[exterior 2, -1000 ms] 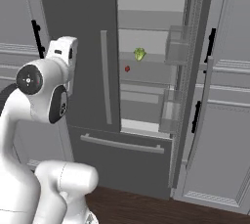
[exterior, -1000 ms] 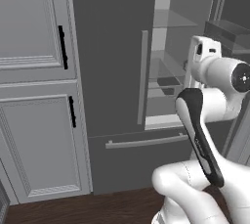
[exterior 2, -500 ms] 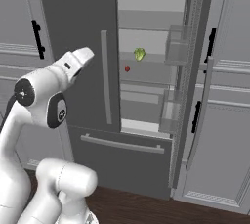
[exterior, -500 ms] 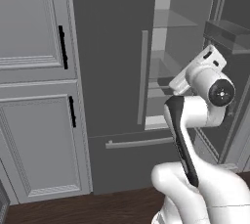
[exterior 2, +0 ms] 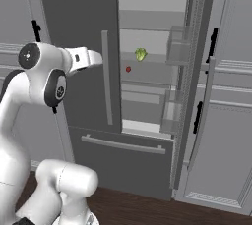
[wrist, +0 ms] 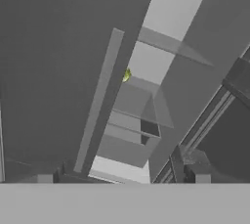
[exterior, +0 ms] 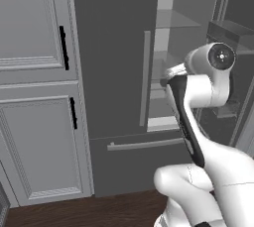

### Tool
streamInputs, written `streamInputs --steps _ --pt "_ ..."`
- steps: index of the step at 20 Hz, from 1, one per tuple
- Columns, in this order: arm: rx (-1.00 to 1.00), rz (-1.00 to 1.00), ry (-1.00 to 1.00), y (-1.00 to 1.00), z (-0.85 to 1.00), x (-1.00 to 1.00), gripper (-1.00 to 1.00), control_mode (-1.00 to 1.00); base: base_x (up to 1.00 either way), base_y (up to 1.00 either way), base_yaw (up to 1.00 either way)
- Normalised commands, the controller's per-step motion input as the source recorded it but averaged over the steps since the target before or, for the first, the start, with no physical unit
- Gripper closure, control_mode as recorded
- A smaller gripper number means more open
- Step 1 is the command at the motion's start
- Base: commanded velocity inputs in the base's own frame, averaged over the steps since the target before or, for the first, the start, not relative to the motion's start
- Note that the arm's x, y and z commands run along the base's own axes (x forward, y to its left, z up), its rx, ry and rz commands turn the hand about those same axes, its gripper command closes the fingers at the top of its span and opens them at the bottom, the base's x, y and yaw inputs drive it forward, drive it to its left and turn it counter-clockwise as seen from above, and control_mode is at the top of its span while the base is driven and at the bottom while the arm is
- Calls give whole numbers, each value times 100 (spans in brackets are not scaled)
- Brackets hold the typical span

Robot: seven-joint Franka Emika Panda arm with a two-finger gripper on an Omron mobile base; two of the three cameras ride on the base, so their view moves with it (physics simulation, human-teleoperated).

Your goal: Take the strawberry from the fridge and place it on top of the pancake, located on the dining counter.

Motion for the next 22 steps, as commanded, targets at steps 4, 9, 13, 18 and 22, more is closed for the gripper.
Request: streamInputs --steps 4,9,13,18,22 --pt "31 0 35 0 -24 28 -100 -100 0 0 0" --pt "22 0 13 2 -44 38 -100 -100 0 0 0" --pt "10 -6 -4 42 -61 39 -100 -100 0 0 0" --pt "0 -18 -9 46 -32 43 -100 -100 0 0 0" --pt "0 -5 8 -10 -6 61 -100 -100 0 0 0"
